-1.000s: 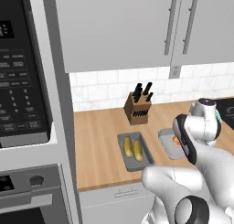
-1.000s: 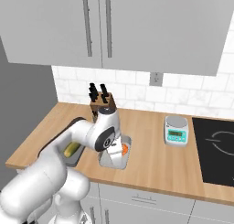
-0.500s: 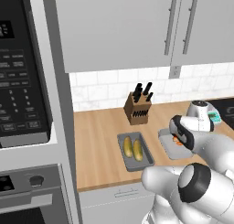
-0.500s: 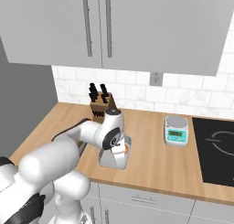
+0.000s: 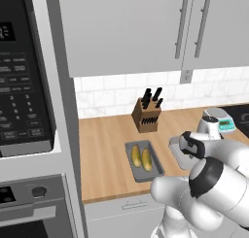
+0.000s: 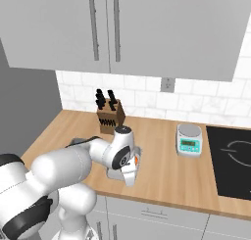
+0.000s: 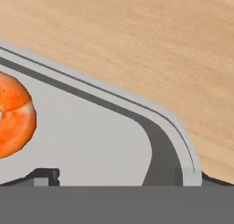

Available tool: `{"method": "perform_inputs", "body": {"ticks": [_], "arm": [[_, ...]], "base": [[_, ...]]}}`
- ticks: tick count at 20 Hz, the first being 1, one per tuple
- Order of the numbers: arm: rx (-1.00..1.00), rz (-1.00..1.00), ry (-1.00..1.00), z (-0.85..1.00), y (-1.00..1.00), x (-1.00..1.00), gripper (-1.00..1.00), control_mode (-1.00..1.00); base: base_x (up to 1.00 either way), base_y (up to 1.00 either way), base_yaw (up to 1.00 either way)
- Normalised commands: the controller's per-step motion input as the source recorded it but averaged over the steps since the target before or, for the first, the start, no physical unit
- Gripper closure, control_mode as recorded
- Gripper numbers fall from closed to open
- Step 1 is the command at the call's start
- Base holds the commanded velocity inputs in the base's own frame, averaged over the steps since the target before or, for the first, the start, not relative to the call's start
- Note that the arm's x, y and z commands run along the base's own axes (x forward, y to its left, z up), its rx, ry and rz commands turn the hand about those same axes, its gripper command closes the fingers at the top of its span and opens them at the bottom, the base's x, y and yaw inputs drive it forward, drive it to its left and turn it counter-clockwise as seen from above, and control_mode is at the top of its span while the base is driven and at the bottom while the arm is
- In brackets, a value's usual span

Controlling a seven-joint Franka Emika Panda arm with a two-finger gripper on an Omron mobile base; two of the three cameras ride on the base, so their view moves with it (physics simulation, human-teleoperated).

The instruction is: Take the meat container that has the shrimp and place it on the second highest rack of the freezer. Then take the vegetable container that has the cucumbers and place it on the highest rack of the freezer.

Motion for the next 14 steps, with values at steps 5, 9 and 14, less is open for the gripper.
{"method": "perform_inputs", "body": {"ticks": [5,9,14], "arm": [[0.0,0.0,0.0,-0.3,0.0,0.0,-1.0,-1.0],[0.0,0.0,0.0,-0.03,0.01,0.0,-1.0,-1.0],[0.0,0.0,0.0,0.0,0.0,0.0,1.0,-1.0]], "base": [[0.0,0.0,0.0],[0.0,0.0,0.0],[0.0,0.0,0.0]]}}
